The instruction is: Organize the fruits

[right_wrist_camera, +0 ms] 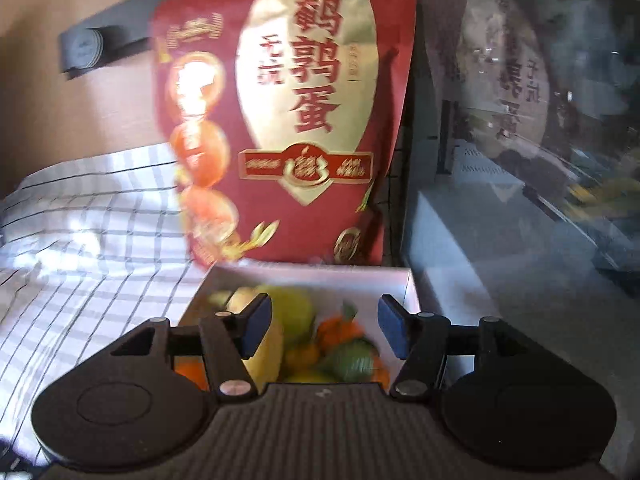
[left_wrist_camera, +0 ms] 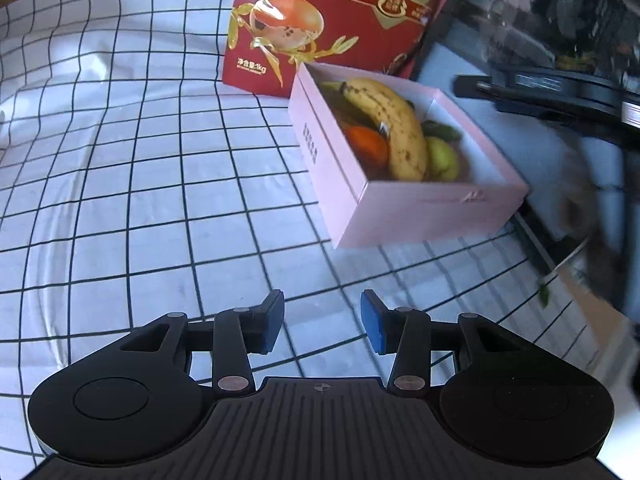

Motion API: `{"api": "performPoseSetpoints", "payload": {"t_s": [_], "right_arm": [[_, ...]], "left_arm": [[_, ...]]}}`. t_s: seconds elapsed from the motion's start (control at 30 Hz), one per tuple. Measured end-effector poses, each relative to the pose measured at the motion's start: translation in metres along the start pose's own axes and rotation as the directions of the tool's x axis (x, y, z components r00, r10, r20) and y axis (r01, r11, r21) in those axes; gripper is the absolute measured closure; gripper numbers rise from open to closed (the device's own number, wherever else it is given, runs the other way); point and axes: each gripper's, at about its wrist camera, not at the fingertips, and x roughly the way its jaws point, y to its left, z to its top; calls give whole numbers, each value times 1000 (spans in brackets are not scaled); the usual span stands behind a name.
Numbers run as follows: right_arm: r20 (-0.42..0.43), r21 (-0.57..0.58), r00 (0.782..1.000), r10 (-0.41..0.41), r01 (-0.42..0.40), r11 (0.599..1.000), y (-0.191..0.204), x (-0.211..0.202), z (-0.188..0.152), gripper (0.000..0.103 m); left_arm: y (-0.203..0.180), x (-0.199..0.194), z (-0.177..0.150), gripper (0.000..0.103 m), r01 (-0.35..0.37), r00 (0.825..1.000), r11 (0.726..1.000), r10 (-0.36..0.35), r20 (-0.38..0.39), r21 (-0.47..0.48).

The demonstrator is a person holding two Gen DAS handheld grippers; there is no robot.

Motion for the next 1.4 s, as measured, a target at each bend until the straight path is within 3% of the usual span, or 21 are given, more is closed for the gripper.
{"api": "performPoseSetpoints", "payload": {"t_s": [0.13, 0.23, 0.33, 0.4, 0.47, 0.6, 0.73, 0.97, 1.1, 1.2, 1.4], "right_arm": [[-12, -12, 999, 39, -40, 999, 8, -46, -35, 37], [-56, -40, 998, 43, -45, 998, 21, -66, -71, 33], [-132, -82, 991, 38, -49, 995, 32, -61, -102, 33], [-179, -50, 983, 41, -50, 997, 33, -53, -114, 33], [-202, -25, 978, 45, -51, 998, 33, -47, -119, 33], [-200, -23, 980, -24, 20, 1000, 30, -37, -125, 33], [-188, -2, 980, -71, 71, 997, 25, -35, -134, 20], [-179, 25, 977, -118, 124, 992, 16, -34, -139, 0], [-169, 8, 980, -107, 110, 994, 12, -32, -137, 0], [-117, 3, 987, -109, 110, 994, 12, -31, -141, 0], [-117, 22, 988, -103, 106, 994, 10, -29, -141, 0]], "left_arm": [[1, 7, -14, 57, -36, 999, 999, 35, 26, 24], [-4, 8, -22, 57, -62, 994, 996, 57, 89, 60], [-16, 11, -29, 56, -108, 985, 987, 90, 145, 122], [-27, 15, -33, 52, -141, 978, 975, 110, 176, 173], [-32, 18, -36, 51, -128, 975, 975, 90, 201, 183], [-33, 21, -35, 51, -118, 972, 977, 77, 220, 180], [-33, 22, -34, 51, -116, 971, 981, 79, 226, 155], [-44, 31, -29, 51, -179, 961, 976, 146, 236, 125], [-43, 30, -29, 51, -176, 961, 976, 144, 235, 125], [-44, 30, -29, 51, -180, 960, 976, 146, 237, 125], [-43, 29, -31, 51, -180, 960, 975, 144, 242, 132]]}}
